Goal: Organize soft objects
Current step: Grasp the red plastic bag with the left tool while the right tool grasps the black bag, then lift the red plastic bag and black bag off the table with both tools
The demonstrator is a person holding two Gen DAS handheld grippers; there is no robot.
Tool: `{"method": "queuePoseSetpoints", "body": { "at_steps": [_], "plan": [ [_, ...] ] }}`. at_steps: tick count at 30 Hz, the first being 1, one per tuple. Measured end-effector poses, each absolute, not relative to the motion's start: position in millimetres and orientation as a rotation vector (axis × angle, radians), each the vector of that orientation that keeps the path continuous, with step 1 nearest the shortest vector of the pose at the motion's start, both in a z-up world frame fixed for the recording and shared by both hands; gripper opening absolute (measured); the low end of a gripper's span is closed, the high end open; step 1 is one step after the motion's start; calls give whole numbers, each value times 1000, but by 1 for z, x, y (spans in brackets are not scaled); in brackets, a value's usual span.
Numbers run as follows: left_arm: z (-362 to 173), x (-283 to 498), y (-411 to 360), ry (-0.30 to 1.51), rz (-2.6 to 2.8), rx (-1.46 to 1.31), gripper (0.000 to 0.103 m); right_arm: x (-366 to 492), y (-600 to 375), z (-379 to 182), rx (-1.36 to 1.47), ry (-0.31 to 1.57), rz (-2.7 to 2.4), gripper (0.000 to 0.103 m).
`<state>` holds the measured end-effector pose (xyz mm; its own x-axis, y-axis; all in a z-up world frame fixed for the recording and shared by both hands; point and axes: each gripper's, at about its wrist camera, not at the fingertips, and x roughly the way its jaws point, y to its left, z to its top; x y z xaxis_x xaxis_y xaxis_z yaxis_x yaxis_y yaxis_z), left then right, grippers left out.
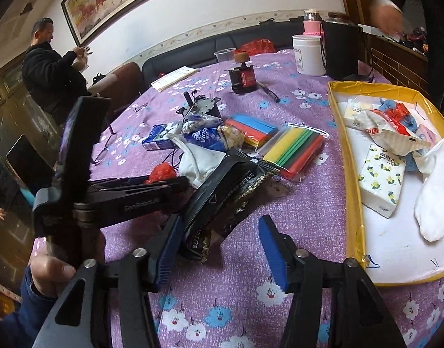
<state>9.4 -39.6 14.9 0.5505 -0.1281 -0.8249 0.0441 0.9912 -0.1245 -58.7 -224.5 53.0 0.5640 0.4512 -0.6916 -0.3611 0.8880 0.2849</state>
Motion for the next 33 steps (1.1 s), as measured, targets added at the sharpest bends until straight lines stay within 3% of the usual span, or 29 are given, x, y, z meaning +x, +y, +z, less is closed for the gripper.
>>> {"method": "queuePoseSetpoints", "body": {
  "at_steps": [6, 14, 16, 18, 20, 33],
  "plan": [
    [29, 2, -24, 893, -36, -133, 44, -34, -200, 45, 128, 910, 458, 70],
    [35, -7, -18, 846, 22, -122, 44, -7, -175, 21, 58, 1005, 370, 72],
    [37, -7, -20, 840, 28, -114, 44, -7, -177, 20, 40, 976, 344, 59],
    [37, -7, -20, 836, 30, -112, 44, -8, -182, 22, 59, 965, 369, 36],
    [38, -7, -20, 831, 34, -110, 44, -14, -188, 30, 62, 927, 382, 29],
    [44, -12, -24, 786, 34, -97, 44, -39, -204, 44, 146, 779, 443, 27]
  ]
}}
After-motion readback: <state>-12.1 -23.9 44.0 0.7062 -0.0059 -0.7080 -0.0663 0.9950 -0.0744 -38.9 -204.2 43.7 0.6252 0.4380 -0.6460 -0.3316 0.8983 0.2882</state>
